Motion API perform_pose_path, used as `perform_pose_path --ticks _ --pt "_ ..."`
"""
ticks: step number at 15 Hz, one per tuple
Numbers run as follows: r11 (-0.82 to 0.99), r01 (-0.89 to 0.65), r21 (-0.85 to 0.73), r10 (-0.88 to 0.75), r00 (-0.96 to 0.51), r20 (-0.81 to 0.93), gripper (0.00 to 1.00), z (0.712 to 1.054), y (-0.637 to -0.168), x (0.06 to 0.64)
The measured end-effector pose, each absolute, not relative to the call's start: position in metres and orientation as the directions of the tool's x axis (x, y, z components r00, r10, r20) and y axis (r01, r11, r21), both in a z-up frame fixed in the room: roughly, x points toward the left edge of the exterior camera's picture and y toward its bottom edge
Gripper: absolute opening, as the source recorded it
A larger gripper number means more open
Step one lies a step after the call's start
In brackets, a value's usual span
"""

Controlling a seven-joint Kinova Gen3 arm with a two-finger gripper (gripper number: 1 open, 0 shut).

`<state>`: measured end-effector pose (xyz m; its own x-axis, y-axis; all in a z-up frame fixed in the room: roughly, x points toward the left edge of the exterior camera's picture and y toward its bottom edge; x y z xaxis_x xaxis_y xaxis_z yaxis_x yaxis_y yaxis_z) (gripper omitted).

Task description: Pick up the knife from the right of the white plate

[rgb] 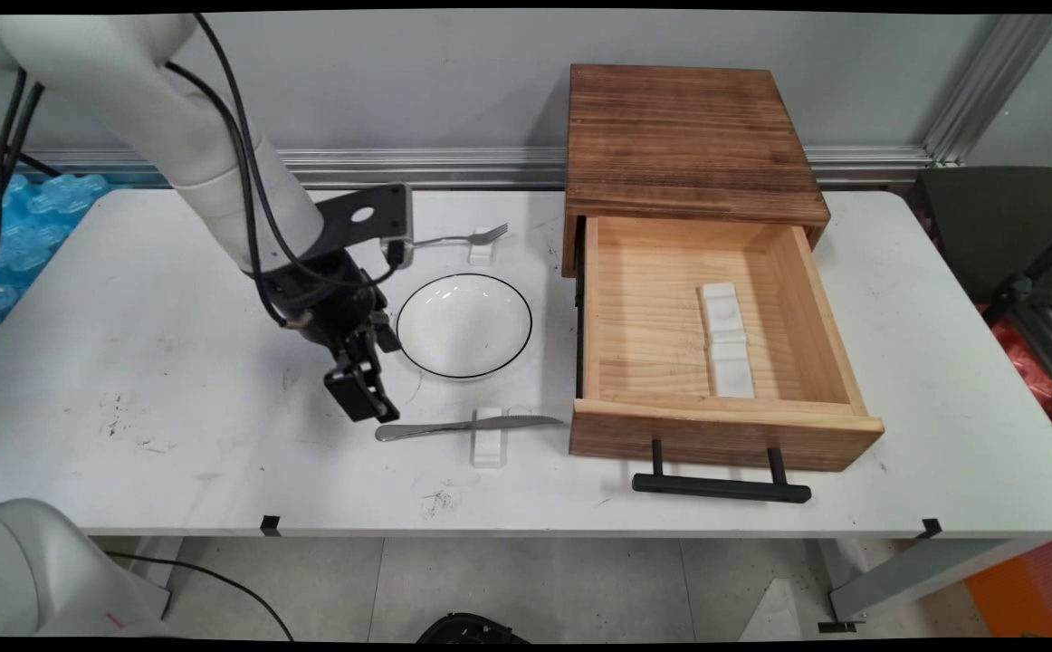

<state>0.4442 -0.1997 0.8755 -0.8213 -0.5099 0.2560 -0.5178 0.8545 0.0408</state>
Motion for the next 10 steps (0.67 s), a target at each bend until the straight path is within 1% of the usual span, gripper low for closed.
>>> perform_pose_path --ticks 10 --pt "0.890 -0.457 -0.005 -0.426 -0.833 0.352 1.00 0.842 -0.185 0.431"
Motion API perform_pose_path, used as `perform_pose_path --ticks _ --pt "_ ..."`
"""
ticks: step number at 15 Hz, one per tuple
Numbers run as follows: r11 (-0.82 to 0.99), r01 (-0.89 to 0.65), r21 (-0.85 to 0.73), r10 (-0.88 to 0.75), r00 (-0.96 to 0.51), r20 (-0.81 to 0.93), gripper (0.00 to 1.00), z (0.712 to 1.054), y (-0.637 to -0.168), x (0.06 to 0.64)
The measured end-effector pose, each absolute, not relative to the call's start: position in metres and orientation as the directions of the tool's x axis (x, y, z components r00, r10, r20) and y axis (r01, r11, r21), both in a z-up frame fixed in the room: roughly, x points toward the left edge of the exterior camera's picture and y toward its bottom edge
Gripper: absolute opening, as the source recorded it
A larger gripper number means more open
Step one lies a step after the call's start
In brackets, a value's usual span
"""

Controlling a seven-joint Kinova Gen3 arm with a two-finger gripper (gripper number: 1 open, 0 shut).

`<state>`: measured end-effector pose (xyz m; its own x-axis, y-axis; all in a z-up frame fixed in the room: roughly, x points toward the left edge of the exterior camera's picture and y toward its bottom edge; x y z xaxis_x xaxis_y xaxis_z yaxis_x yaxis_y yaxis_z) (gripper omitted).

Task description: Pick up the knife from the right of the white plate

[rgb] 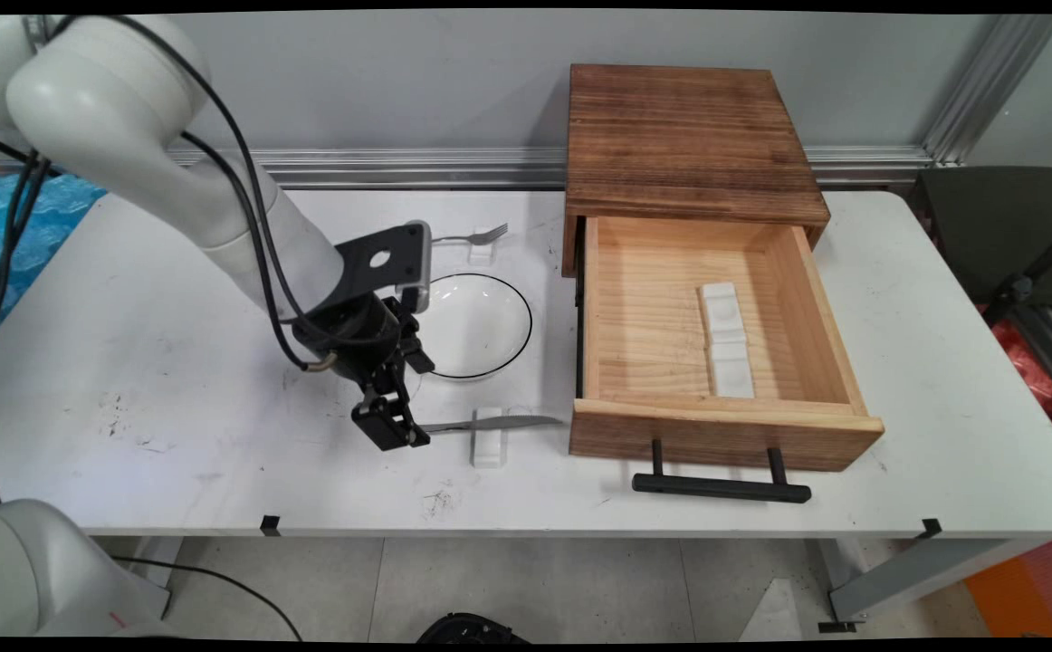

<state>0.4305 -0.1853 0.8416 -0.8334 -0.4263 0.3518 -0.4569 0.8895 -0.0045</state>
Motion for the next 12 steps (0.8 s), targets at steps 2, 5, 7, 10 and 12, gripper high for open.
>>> perform_pose_path --ticks 2,5,7,10,12 --pt "0.890 -0.456 -0.015 -0.420 -0.832 0.364 1.00 0.834 -0.185 0.431" --pt "0.887 -0.462 -0.026 -0.420 -0.826 0.376 1.00 0.824 -0.185 0.433" --pt "0.883 -0.468 -0.029 -0.423 -0.821 0.383 1.00 0.817 -0.184 0.434" --pt "0.880 -0.475 -0.029 -0.427 -0.815 0.393 1.00 0.810 -0.184 0.435" --pt "0.879 -0.476 -0.029 -0.427 -0.811 0.400 1.00 0.806 -0.184 0.434"
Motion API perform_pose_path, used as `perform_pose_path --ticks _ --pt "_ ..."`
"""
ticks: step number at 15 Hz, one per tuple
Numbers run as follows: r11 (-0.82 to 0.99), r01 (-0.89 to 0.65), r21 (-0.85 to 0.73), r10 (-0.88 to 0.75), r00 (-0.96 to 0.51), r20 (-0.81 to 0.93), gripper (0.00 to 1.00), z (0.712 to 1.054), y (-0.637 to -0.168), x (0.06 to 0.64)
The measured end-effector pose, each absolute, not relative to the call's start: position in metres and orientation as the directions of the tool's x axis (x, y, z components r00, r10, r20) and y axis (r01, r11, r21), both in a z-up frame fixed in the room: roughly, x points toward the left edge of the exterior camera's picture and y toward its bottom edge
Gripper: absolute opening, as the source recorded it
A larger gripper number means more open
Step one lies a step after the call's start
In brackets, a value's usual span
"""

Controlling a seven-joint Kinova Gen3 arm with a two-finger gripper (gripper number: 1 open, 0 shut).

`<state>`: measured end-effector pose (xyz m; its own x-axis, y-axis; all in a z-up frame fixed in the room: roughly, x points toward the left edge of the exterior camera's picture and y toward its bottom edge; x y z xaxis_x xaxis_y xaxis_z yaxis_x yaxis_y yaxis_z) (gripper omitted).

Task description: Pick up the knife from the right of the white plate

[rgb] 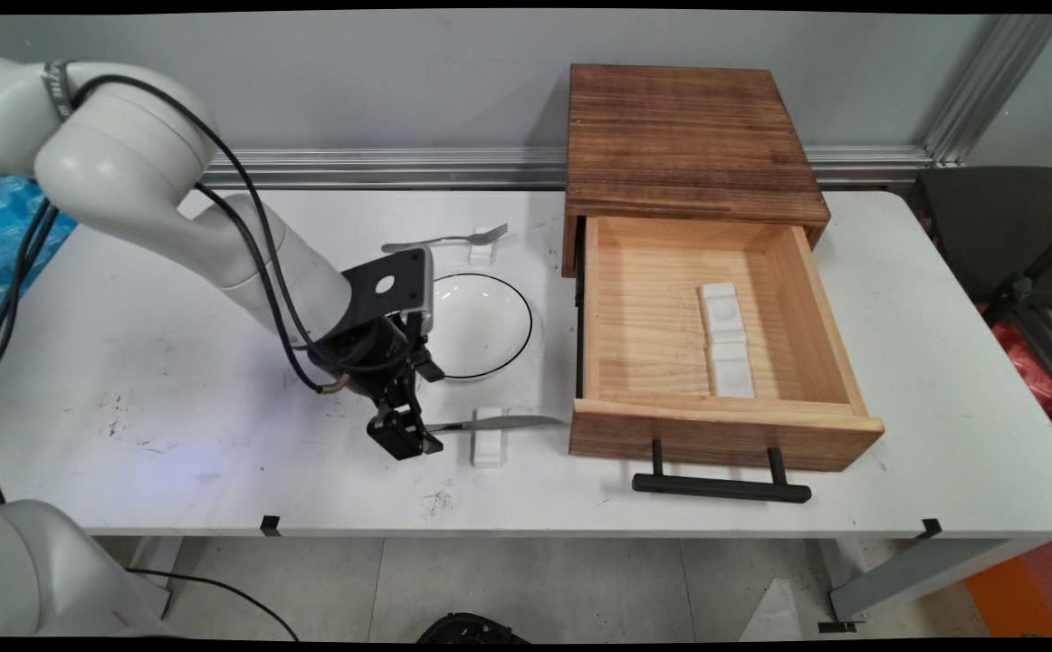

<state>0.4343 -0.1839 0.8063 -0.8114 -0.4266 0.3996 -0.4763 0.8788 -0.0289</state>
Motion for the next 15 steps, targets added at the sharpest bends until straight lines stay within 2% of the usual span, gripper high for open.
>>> perform_pose_path --ticks 15 --pt "0.872 -0.488 -0.038 -0.426 -0.794 0.434 1.00 0.778 -0.189 0.434"
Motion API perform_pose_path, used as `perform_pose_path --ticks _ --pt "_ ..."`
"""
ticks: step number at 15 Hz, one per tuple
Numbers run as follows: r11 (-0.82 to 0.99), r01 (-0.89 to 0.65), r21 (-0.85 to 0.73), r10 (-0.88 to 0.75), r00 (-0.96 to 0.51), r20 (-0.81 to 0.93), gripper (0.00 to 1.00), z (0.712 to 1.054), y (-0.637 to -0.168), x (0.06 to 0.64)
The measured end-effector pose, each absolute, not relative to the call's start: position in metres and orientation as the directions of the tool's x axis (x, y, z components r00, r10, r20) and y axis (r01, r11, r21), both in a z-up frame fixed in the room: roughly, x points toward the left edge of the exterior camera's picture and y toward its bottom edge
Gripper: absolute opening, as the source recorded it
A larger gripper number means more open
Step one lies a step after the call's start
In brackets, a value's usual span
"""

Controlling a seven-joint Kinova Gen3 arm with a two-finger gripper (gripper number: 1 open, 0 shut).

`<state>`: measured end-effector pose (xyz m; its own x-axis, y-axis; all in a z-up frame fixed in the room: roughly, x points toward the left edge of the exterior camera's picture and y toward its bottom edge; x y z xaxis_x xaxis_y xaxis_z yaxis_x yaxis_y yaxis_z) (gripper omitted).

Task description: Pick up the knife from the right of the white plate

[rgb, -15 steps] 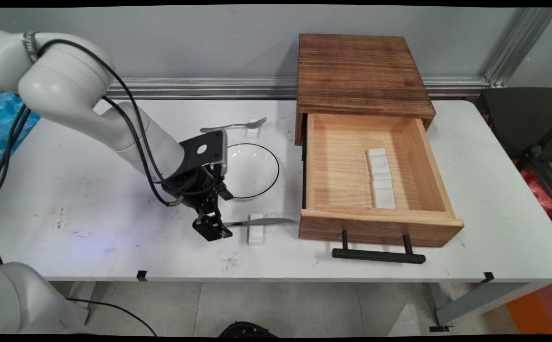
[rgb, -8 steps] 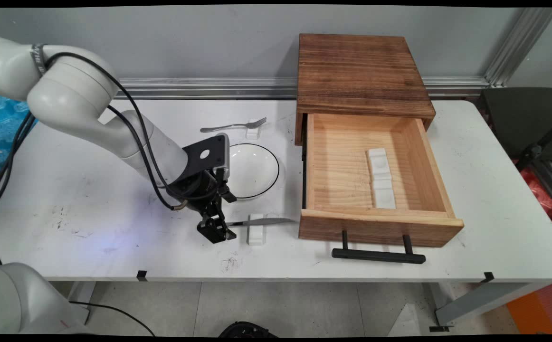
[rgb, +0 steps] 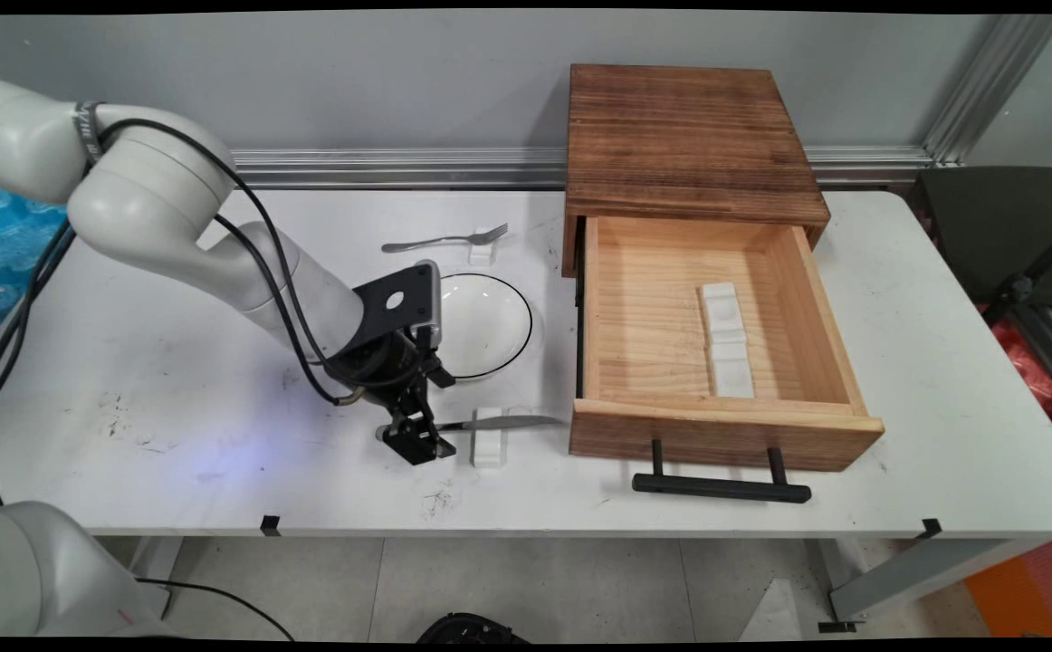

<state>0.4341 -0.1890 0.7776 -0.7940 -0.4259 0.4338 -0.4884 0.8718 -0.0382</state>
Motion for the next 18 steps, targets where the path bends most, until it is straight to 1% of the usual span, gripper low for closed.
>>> perform_pose_path --ticks 13,14,18 --pt "0.866 -0.499 -0.041 -0.433 -0.787 0.439 1.00 0.766 -0.188 0.434" --pt "0.865 -0.500 -0.041 -0.434 -0.786 0.440 0.00 0.765 -0.188 0.434" --pt "0.863 -0.504 -0.033 -0.440 -0.783 0.440 0.00 0.764 -0.187 0.434"
